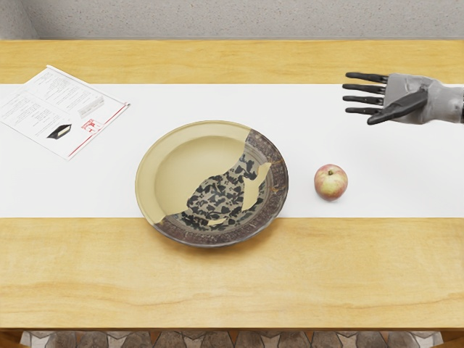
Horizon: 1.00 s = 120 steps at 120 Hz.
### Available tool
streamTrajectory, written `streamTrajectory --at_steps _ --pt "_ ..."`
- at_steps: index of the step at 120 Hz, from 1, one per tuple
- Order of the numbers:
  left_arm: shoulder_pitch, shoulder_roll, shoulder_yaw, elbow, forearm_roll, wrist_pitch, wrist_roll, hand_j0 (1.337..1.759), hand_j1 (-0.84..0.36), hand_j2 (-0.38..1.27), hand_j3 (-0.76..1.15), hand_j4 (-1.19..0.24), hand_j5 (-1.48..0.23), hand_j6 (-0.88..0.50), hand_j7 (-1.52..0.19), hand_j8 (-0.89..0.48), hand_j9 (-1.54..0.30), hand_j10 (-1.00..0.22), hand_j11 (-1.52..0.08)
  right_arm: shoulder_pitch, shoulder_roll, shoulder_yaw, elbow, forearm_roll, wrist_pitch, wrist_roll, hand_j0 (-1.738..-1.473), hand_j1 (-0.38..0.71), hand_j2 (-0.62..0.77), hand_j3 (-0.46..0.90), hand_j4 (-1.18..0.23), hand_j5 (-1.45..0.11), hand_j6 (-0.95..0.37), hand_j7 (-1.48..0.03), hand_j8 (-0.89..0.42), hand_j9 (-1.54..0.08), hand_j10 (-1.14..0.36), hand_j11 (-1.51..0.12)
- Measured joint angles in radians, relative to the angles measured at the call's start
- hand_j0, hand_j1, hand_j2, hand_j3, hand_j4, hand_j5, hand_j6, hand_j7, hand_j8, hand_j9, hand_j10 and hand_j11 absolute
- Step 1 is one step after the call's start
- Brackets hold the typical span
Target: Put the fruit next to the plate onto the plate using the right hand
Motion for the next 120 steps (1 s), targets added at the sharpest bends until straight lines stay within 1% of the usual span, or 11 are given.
streamTrajectory --at_steps 25,30,36,45,52,63,71,83,91,103,120 --pt "0.000 0.000 0.000 0.000 0.000 0.000 0.000 1.658 0.06 0.05 0.00 -0.25 -0.32 -0.25 -0.32 -0.25 -0.32 -0.24 -0.32 0.014 0.009 0.022 0.000 -0.015 0.000 -0.002 -1.658 -0.31 -0.01 0.00 -0.03 -0.04 -0.03 -0.04 -0.03 -0.04 -0.03 -0.04" --pt "0.000 0.000 0.000 0.000 0.000 0.000 0.000 1.658 0.06 0.05 0.00 -0.25 -0.32 -0.25 -0.32 -0.25 -0.32 -0.24 -0.32 0.020 0.010 0.046 0.000 -0.075 0.000 -0.001 -1.658 -0.31 -0.01 0.00 -0.03 -0.04 -0.03 -0.04 -0.03 -0.04 -0.03 -0.04" --pt "0.000 0.000 0.000 0.000 0.000 0.000 0.000 1.658 0.06 0.05 0.00 -0.24 -0.32 -0.24 -0.32 -0.24 -0.32 -0.24 -0.32 0.026 0.017 0.081 0.006 -0.192 0.000 0.006 -1.658 -0.31 -0.01 0.00 -0.03 -0.04 -0.03 -0.04 -0.03 -0.04 -0.03 -0.04" --pt "0.000 0.000 0.000 0.000 0.000 0.000 0.000 1.658 0.06 0.05 0.00 -0.24 -0.32 -0.25 -0.32 -0.25 -0.32 -0.24 -0.32 0.030 0.017 0.115 0.039 -0.345 0.000 0.021 -1.658 -0.31 -0.01 0.00 -0.03 -0.04 -0.03 -0.04 -0.03 -0.04 -0.03 -0.04" --pt "0.000 0.000 0.000 0.000 0.000 0.000 0.000 1.658 0.06 0.05 0.00 -0.25 -0.32 -0.25 -0.32 -0.25 -0.32 -0.24 -0.32 0.025 -0.002 0.132 0.107 -0.463 0.000 0.055 -1.658 -0.31 -0.01 0.00 -0.03 -0.04 -0.03 -0.04 -0.03 -0.04 -0.03 -0.04" --pt "0.000 0.000 0.000 0.000 0.000 0.000 0.000 1.658 0.06 0.05 0.00 -0.25 -0.32 -0.25 -0.32 -0.25 -0.32 -0.24 -0.32 -0.001 -0.058 0.142 0.292 -0.628 0.000 0.106 -1.658 -0.31 -0.01 0.00 -0.03 -0.05 -0.03 -0.05 -0.03 -0.05 -0.03 -0.05" --pt "0.000 0.000 0.000 0.000 0.000 0.000 0.000 1.658 0.06 0.05 0.00 -0.24 -0.32 -0.24 -0.32 -0.24 -0.32 -0.24 -0.32 -0.034 -0.080 0.144 0.413 -0.734 -0.040 0.123 -1.658 -0.31 -0.01 0.00 -0.04 -0.05 -0.04 -0.05 -0.04 -0.05 -0.04 -0.05" --pt "0.000 0.000 0.000 0.000 0.000 0.000 0.000 1.658 0.06 0.05 0.00 -0.24 -0.32 -0.24 -0.32 -0.24 -0.32 -0.24 -0.32 -0.085 -0.101 0.145 0.544 -0.847 -0.169 0.136 -1.658 -0.31 -0.01 0.00 -0.04 -0.05 -0.04 -0.05 -0.04 -0.05 -0.04 -0.05" --pt "0.000 0.000 0.000 0.000 0.000 0.000 0.000 1.658 0.06 0.05 0.00 -0.24 -0.32 -0.24 -0.32 -0.24 -0.32 -0.24 -0.32 -0.121 -0.106 0.144 0.606 -0.914 -0.281 0.139 -1.658 -0.30 -0.01 0.00 -0.04 -0.05 -0.04 -0.05 -0.04 -0.05 -0.04 -0.05" --pt "0.000 0.000 0.000 0.000 0.000 0.000 0.000 1.658 0.06 0.05 0.00 -0.24 -0.32 -0.24 -0.32 -0.24 -0.32 -0.24 -0.32 -0.172 -0.103 0.134 0.671 -1.013 -0.434 0.137 -1.658 -0.30 -0.01 0.00 -0.04 -0.05 -0.04 -0.05 -0.04 -0.05 -0.04 -0.05" --pt "0.000 0.000 0.000 0.000 0.000 0.000 0.000 1.658 0.06 0.05 0.00 -0.24 -0.32 -0.24 -0.32 -0.24 -0.32 -0.24 -0.32 -0.225 -0.094 0.107 0.720 -1.097 -0.592 0.135 -1.658 -0.30 -0.01 0.00 -0.05 -0.06 -0.05 -0.06 -0.05 -0.06 -0.04 -0.06"
